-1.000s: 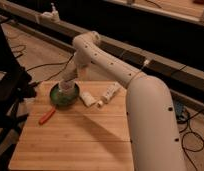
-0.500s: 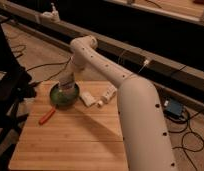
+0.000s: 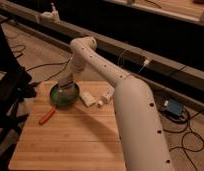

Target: Place the eraser in the ceramic cup

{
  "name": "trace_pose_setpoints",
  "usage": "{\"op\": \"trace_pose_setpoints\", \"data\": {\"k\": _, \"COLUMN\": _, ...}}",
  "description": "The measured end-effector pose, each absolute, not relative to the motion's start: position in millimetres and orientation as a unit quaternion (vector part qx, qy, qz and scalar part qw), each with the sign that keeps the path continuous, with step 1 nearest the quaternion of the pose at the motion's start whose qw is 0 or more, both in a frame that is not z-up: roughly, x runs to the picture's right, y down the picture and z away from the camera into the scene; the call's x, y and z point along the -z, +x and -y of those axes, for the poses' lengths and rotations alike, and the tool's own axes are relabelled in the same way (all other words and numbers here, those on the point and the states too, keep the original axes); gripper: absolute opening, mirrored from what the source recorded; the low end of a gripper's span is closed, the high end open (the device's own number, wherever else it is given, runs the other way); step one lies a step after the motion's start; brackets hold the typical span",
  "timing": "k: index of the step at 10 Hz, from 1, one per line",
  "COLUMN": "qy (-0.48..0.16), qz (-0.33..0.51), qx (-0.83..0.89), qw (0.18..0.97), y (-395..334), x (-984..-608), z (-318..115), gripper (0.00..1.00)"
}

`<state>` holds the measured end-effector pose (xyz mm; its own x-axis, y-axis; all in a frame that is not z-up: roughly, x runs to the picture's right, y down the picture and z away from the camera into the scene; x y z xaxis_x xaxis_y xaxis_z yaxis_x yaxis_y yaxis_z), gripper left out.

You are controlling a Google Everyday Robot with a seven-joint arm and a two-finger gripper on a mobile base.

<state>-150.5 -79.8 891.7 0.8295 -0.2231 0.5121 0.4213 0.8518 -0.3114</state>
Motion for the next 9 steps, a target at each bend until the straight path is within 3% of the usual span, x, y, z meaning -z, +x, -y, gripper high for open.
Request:
{"op": "trace_pose_setpoints", "data": {"k": 2, "qy": -0.212, "qz": 0.244, "qx": 0.177, "qw": 0.93, "y": -155.7, "x": -891.4, "z": 79.7, "gripper": 0.75}}
{"op": "trace_pose_setpoints", "data": {"k": 3, "qy": -0.212, "qz": 0.246, "qx": 0.179, "qw": 0.929, "y": -157.5, "x": -891.5, "z": 79.3, "gripper": 0.79}}
{"op": "trace_pose_setpoints", "data": {"k": 9, "qy": -0.206, "qz": 0.25, "qx": 0.173, "qw": 0.93, "y": -149.7, "x": -892.0, "z": 88.4, "gripper": 0.8}}
